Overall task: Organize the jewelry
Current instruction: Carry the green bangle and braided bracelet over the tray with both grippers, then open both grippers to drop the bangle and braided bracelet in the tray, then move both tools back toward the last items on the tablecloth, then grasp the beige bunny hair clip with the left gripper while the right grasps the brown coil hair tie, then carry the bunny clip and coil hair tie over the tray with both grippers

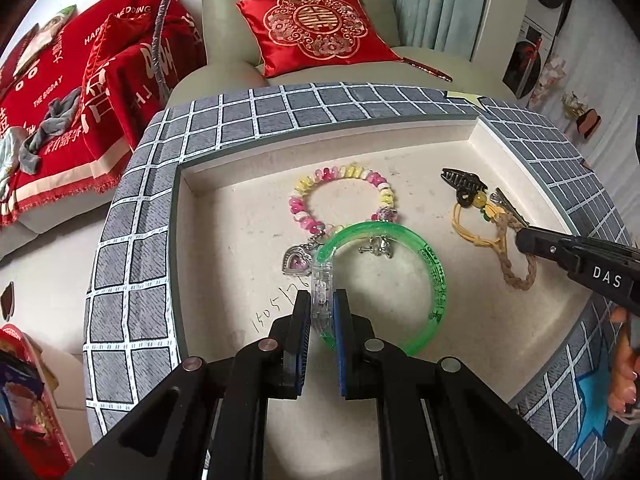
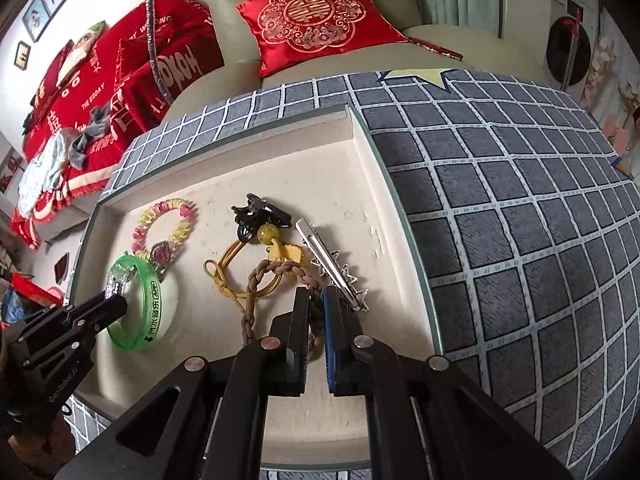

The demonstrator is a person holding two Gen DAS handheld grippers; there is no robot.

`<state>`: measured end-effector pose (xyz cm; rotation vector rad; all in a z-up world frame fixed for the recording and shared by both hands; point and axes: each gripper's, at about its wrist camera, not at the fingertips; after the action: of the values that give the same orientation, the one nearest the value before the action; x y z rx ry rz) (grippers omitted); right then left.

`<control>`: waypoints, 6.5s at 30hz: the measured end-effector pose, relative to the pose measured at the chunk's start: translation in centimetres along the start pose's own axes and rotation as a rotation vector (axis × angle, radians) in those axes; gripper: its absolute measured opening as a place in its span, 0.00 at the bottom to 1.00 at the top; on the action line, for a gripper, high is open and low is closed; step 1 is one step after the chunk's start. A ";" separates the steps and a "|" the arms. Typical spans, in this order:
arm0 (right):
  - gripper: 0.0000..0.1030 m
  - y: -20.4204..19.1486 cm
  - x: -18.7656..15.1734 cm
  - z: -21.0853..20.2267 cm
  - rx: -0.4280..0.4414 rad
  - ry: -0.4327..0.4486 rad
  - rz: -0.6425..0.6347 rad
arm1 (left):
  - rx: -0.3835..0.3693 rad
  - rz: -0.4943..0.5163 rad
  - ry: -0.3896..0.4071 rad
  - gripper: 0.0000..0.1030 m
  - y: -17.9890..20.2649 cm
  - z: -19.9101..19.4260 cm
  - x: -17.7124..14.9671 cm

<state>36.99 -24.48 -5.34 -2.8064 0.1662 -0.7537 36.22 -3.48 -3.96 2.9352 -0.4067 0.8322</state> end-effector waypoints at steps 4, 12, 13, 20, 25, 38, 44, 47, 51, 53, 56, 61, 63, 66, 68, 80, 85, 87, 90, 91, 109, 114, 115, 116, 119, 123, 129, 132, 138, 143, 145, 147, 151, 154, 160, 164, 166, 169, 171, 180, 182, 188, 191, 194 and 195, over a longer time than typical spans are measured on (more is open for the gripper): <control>0.09 -0.4 -0.1 0.0 0.003 -0.010 -0.013 | 0.006 0.010 0.012 0.25 0.3 -0.3 -0.1; 0.46 -1.1 -0.1 -1.3 0.034 0.021 -0.018 | 0.016 0.013 0.012 0.25 0.4 -0.6 -0.3; 0.46 -1.2 -0.2 -1.5 0.039 0.024 -0.014 | 0.016 0.012 0.013 0.25 0.5 -0.7 -0.3; 0.46 -1.6 -0.7 -3.1 0.054 0.048 -0.010 | 0.028 -0.003 0.032 0.25 0.3 -1.3 -0.3; 0.46 -1.7 -0.9 -3.8 0.059 0.058 -0.012 | 0.025 -0.009 0.049 0.25 0.1 -1.7 -0.1; 0.46 -1.8 -1.2 -4.5 0.055 0.063 -0.017 | 0.023 -0.023 0.080 0.26 -0.1 -2.1 0.2; 0.46 -1.9 -1.2 -4.7 0.050 0.066 -0.024 | 0.028 -0.028 0.099 0.26 -0.2 -2.4 0.3; 0.46 -2.0 -1.2 -4.7 0.049 0.069 -0.024 | 0.036 -0.038 0.111 0.98 -0.4 -2.7 0.5; 0.46 -1.8 -0.9 -5.0 0.039 0.077 -0.031 | 0.081 -0.041 0.187 1.00 -0.4 -3.8 0.4; 0.46 -1.8 -0.8 -5.1 0.030 0.076 -0.041 | 0.086 -0.038 0.190 1.00 -0.3 -3.9 0.4; 0.67 -1.9 -0.8 -5.4 0.023 0.084 -0.050 | 0.089 -0.042 0.196 1.00 -0.4 -4.0 0.2; 0.85 -2.3 -1.0 -6.7 0.052 0.151 -0.048 | 0.090 -0.047 0.183 1.00 -0.2 -4.6 0.0; 0.85 -2.4 -1.1 -7.2 0.055 0.168 -0.044 | 0.094 -0.046 0.184 1.00 -0.2 -4.9 -0.1; 0.85 -2.4 -1.3 -7.7 0.060 0.202 -0.039 | 0.094 -0.043 0.189 1.00 -0.1 -5.4 -0.4; 0.85 -2.5 -1.4 -8.2 0.056 0.227 -0.043 | 0.096 -0.040 0.191 1.00 -0.1 -5.6 -0.5; 0.85 -3.4 -2.4 -9.3 0.051 0.211 -0.077 | 0.087 -0.030 0.180 1.00 0.0 -7.2 -1.8; 0.85 -3.4 -3.2 -9.9 0.039 0.171 -0.074 | 0.075 -0.035 0.181 1.00 0.0 -8.5 -2.9; 0.85 -3.2 -3.7 -10.2 0.046 0.154 -0.066 | 0.066 -0.043 0.180 1.00 -0.1 -9.1 -3.6; 0.85 -3.0 -4.6 -10.6 0.044 0.143 -0.066 | 0.061 -0.058 0.187 1.00 -0.4 -10.0 -4.8; 0.85 -3.0 -5.0 -10.7 0.044 0.135 -0.068 | 0.058 -0.056 0.189 1.00 -0.4 -10.3 -5.2; 0.85 -3.2 -10.7 -10.3 0.075 -0.012 -0.060 | -0.029 -0.099 0.010 1.00 0.6 -9.8 -14.2; 0.85 -4.4 -10.9 -8.7 0.065 -0.054 -0.084 | -0.010 -0.202 -0.040 1.00 0.7 -8.6 -14.8; 0.85 -4.6 -10.8 -8.3 0.064 -0.062 -0.089 | -0.008 -0.214 -0.046 1.00 0.7 -8.5 -14.8; 0.85 -4.8 -10.8 -8.0 0.065 -0.068 -0.091 | -0.004 -0.229 -0.053 1.00 0.8 -8.4 -14.8; 0.78 -4.9 -10.5 -7.0 0.066 -0.093 -0.101 | 0.010 -0.262 -0.067 1.00 1.0 -7.9 -14.8; 0.68 -5.0 -10.1 -5.8 0.070 -0.130 -0.113 | 0.033 -0.284 -0.076 1.00 1.4 -7.5 -14.8; 0.53 -5.8 -9.8 -4.4 0.067 -0.179 -0.161 | 0.061 -0.296 -0.075 1.00 1.9 -7.4 -14.6; 0.46 -6.2 -9.8 -3.8 0.048 -0.204 -0.191 | 0.078 -0.291 -0.073 1.00 2.3 -7.4 -14.4; 0.14 -7.0 -10.0 -3.6 -0.043 -0.207 -0.280 | 0.102 -0.267 -0.087 0.99 3.0 -7.1 -14.1; 0.12 -5.9 -10.1 -4.0 -0.009 -0.195 -0.240 | 0.135 -0.229 -0.092 0.93 3.7 -7.1 -14.0; 0.12 -5.5 -10.2 -4.3 0.000 -0.187 -0.227 | 0.132 -0.216 -0.092 0.90 3.9 -7.2 -13.8; 0.12 -5.1 -10.4 -4.6 0.011 -0.178 -0.215 | 0.127 -0.200 -0.088 0.83 4.1 -7.3 -13.9; 0.12 -4.7 -10.6 -5.5 0.033 -0.153 -0.195 | 0.108 -0.155 -0.079 0.66 4.8 -7.6 -13.8; 0.12 -4.2 -10.9 -6.3 0.041 -0.133 -0.181 | 0.086 -0.129 -0.067 0.45 4.9 -7.9 -13.8; 0.12 -3.5 -11.3 -7.7 0.062 -0.097 -0.148 | -0.043 -0.125 -0.040 0.22 3.8 -8.3 -14.4; 0.12 -3.3 -11.6 -8.4 0.078 -0.080 -0.135 | -0.079 -0.113 -0.030 0.22 3.4 -8.6 -14.9; 0.12 -3.2 -11.8 -8.8 0.087 -0.072 -0.126 | -0.087 -0.108 -0.027 0.22 3.3 -8.7 -15.1; 0.12 -3.0 -12.0 -9.3 0.108 -0.070 -0.110 | -0.093 -0.095 -0.015 0.22 3.3 -9.2 -15.2; 0.12 -3.0 -12.1 -9.5 0.114 -0.067 -0.107 | -0.094 -0.083 0.000 0.22 3.3 -9.7 -15.1; 0.12 -2.6 -13.2 -10.8 0.130 -0.061 -0.087 | -0.118 -0.069 0.059 0.22 2.7 -11.7 -14.6; 0.12 -2.3 -13.2 -11.0 0.130 -0.058 -0.077 | -0.125 -0.073 0.074 0.22 2.5 -12.2 -14.4; 0.12 -2.1 -12.5 -12.0 0.116 -0.035 -0.065 | -0.145 -0.072 0.134 0.22 1.7 -13.7 -12.7; 0.12 -2.2 -11.8 -12.4 0.114 -0.021 -0.062 | -0.145 -0.065 0.162 0.22 1.5 -14.2 -11.5; 0.12 -2.5 -10.7 -12.9 0.107 0.000 -0.066 | -0.144 -0.060 0.183 0.22 1.1 -14.4 -10.3; 0.12 -2.7 -10.3 -13.0 0.106 0.005 -0.066 | -0.142 -0.059 0.189 0.22 1.0 -14.4 -9.9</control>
<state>21.65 -22.65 1.28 -2.7210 0.0329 -0.7612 20.55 -0.21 3.15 2.6959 -0.3480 1.0170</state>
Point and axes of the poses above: each gripper's, at about its wrist camera, not at the fingertips, and z roughly the way its jaws point, y to its right, x to its top, and after that the axes turned 3 degrees about x, right-handed
